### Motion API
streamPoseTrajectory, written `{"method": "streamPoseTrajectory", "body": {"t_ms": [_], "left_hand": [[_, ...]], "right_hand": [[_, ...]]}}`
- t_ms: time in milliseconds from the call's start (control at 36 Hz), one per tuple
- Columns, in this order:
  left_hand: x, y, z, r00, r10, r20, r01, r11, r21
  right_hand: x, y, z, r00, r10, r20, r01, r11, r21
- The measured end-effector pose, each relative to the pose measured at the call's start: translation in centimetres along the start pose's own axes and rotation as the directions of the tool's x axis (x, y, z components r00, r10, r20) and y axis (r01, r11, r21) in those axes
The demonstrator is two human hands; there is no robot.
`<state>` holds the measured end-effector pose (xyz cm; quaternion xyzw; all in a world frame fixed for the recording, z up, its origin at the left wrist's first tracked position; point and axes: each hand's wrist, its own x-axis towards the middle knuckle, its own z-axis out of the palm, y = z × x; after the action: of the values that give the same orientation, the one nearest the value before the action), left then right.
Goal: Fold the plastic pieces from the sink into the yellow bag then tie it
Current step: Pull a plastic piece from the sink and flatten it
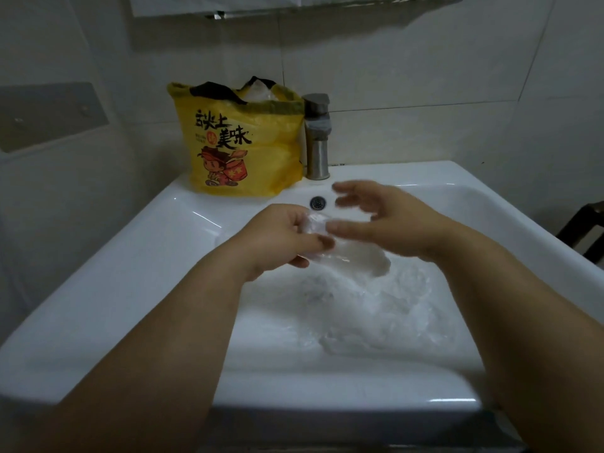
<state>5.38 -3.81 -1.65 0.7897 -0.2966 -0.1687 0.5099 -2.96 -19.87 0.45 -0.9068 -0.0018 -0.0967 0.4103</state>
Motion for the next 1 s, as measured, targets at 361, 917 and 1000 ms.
{"method": "streamPoseTrajectory", "body": {"t_ms": [361,917,1000], "left_hand": [[0.0,0.1,-0.5,0.982,0.154,-0.113,-0.157,0.987,-0.018],[-0.1,0.4,-1.4,0.999,-0.032,-0.023,0.023,0.949,-0.314],[-0.3,0.7,-1.1,0.999,-0.04,-0.01,0.034,0.923,-0.383]], "right_hand": [[0.1,0.5,0.1,0.938,0.186,0.293,-0.193,0.981,-0.005],[0.6,1.4,-1.2,0.978,0.208,-0.032,-0.169,0.866,0.471],[0.7,1.4,-1.2,0.978,0.196,-0.079,-0.129,0.849,0.513]]}}
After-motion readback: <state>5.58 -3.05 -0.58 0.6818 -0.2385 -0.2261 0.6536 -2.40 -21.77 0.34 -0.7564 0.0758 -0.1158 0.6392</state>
